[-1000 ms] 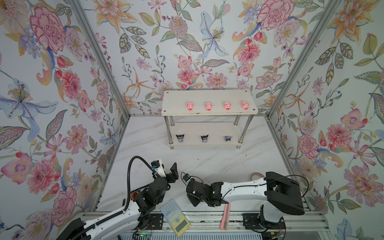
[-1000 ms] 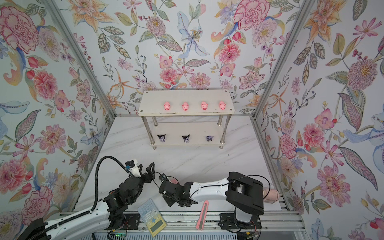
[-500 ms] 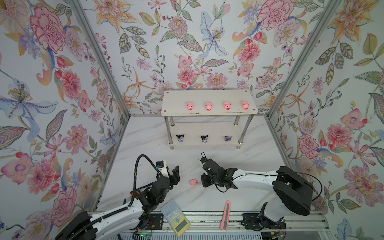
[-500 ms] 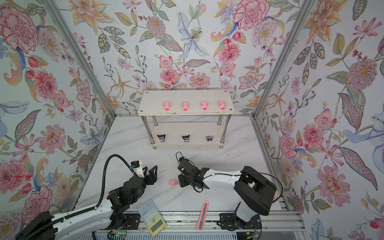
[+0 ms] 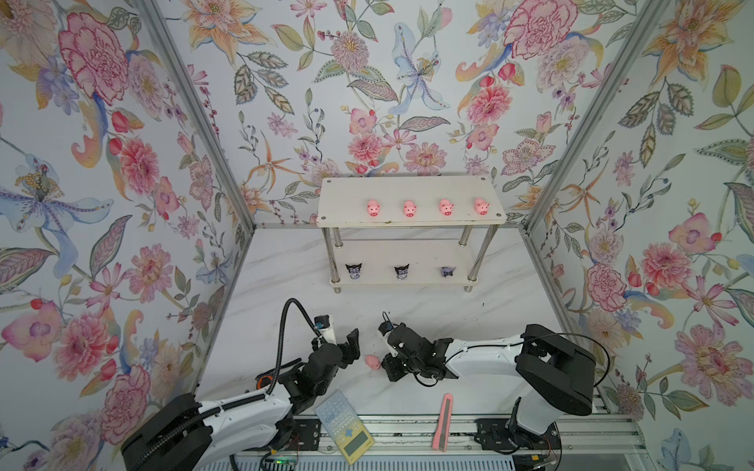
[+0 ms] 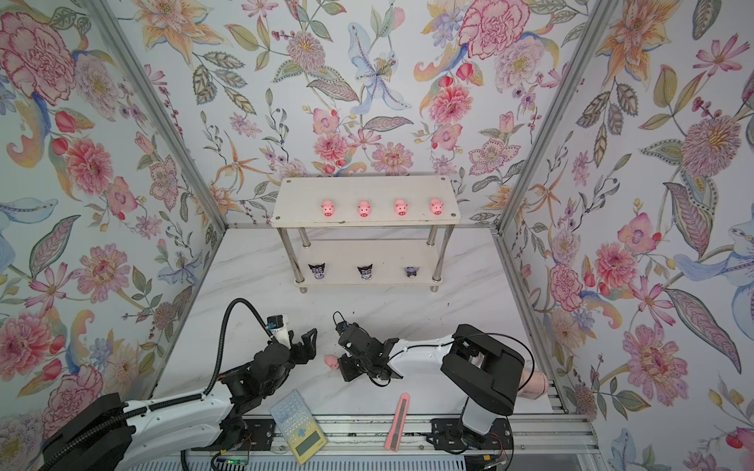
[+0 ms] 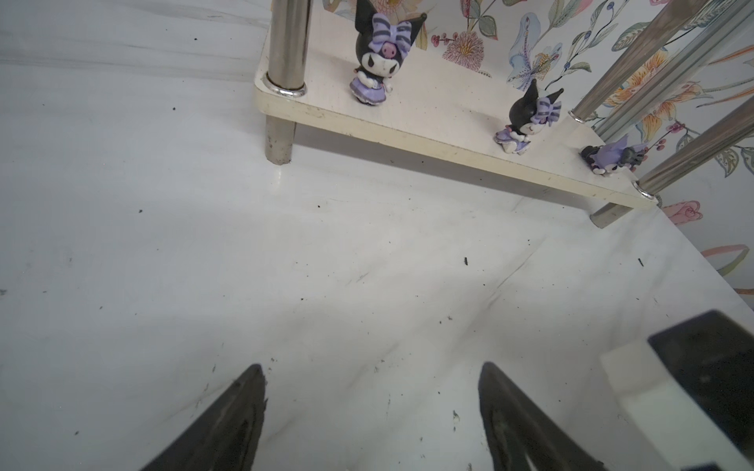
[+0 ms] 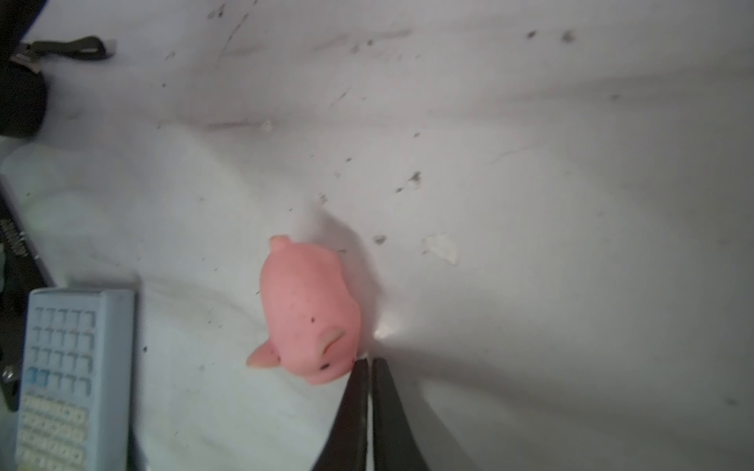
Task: Place and organize the plastic toys onto the shelf
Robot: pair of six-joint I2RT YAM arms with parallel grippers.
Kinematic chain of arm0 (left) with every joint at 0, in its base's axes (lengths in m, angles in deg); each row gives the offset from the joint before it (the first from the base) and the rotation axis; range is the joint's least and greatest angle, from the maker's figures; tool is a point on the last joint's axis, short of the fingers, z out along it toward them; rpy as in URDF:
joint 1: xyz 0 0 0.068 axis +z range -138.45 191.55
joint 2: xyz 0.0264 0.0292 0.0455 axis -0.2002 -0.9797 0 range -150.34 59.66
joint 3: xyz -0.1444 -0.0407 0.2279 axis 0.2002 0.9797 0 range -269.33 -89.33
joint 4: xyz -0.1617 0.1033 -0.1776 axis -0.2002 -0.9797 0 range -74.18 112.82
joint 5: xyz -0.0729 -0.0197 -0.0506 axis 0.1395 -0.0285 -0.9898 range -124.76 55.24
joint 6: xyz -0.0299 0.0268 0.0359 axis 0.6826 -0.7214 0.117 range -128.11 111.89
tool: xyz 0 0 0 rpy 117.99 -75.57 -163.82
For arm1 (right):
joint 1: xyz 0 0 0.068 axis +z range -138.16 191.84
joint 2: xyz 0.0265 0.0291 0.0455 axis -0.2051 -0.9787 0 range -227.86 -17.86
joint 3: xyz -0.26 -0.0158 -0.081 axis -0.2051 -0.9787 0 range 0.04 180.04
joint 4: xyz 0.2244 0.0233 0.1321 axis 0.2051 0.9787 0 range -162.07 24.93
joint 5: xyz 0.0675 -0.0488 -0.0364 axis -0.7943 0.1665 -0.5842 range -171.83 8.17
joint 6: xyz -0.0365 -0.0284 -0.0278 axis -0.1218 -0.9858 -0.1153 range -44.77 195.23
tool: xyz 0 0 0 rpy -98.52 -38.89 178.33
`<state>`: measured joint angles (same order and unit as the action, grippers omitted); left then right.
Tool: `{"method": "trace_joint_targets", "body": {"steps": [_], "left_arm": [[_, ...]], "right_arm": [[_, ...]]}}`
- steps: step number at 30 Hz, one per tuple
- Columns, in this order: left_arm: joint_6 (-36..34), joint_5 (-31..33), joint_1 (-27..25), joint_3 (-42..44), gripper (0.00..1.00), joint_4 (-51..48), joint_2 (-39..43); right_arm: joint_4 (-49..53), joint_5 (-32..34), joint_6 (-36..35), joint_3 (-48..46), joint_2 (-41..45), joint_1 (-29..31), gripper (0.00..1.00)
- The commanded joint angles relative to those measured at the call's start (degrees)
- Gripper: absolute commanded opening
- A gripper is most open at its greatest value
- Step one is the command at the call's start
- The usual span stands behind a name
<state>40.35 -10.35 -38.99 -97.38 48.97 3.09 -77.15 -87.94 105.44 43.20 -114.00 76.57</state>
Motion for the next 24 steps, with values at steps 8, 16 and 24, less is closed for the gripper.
{"method": "trace_joint_targets", "body": {"steps": [8,16,24], "left_arm": [[0.7,1.1,-0.8,-4.9,0.83,-8.9,0.8],[4.4,2.2,-7.3,-7.4,0.89,-12.2,-4.9],[7.0,0.0,-12.8,-16.2,0.92,-17.3,-17.5]], "right_arm": [[-4.2,-4.6,-0.6,-2.1,0.1,1.5,0.08],[0.1,2.2,1.2,-10.1,13.0,-11.0,0.13],[2.0,2.8,-2.0,-11.8,17.2,-16.3,0.24]]}}
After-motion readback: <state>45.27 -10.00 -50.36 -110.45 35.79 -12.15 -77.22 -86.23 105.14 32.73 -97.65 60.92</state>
